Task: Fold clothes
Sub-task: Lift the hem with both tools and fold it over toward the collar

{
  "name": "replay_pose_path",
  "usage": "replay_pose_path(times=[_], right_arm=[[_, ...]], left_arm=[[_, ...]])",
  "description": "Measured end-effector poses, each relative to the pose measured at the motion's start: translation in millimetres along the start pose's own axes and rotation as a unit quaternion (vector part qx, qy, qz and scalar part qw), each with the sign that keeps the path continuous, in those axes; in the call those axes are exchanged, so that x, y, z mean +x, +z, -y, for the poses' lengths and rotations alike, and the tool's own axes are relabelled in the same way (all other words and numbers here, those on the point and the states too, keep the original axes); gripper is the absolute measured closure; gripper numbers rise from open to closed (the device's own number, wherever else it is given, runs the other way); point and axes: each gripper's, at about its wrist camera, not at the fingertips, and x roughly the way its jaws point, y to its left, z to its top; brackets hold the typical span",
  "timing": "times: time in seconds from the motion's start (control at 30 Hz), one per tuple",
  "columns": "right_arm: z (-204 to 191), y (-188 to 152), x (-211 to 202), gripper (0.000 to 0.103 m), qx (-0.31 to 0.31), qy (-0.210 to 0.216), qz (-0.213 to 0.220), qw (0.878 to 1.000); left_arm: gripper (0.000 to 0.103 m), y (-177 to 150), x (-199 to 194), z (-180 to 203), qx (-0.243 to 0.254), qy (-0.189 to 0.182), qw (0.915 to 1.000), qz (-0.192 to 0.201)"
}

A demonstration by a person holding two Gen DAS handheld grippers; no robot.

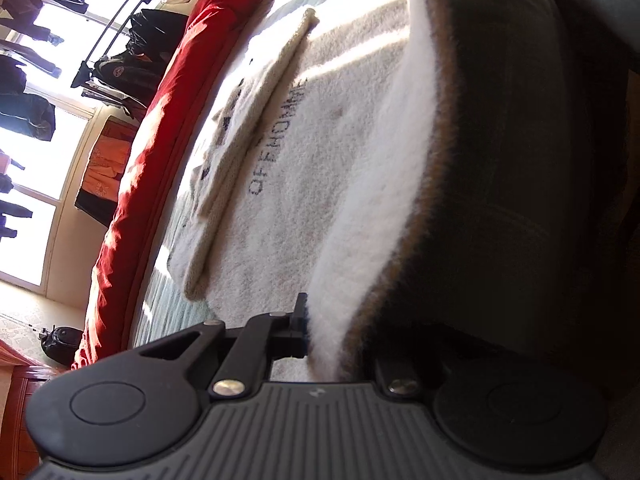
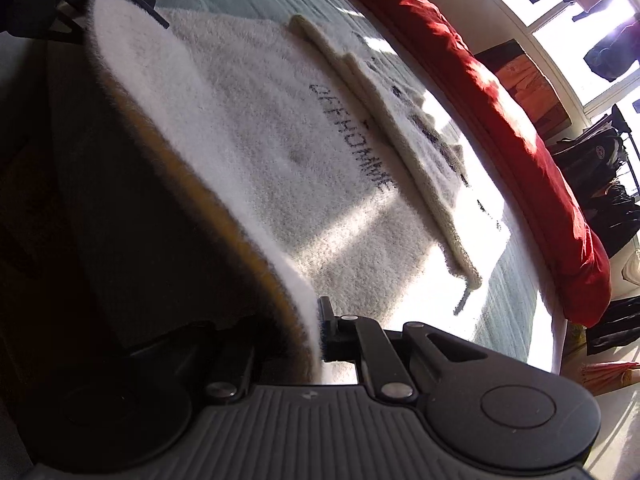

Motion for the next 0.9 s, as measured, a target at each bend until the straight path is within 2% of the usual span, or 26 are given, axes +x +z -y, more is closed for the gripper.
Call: replay_pose_path(times=[0.3,0.5,0.9], right_arm=[[34,14,-2,0.094,0.013,-0.027,0.02,0.999],[55,24,3,0.094,0.016,-0.048,0.032,0.998],[119,55,42,0.094,0.041,-0.097,0.049,0.993]], left_arm=[[0.095,9,2,-28,0.018,0.021,0.9996,0.01],[0.095,19,12,-54,0.004,0.038,0.9991,0.018],[0.095,46,68,-110,-0.019,0.078,0.9965,0.022]])
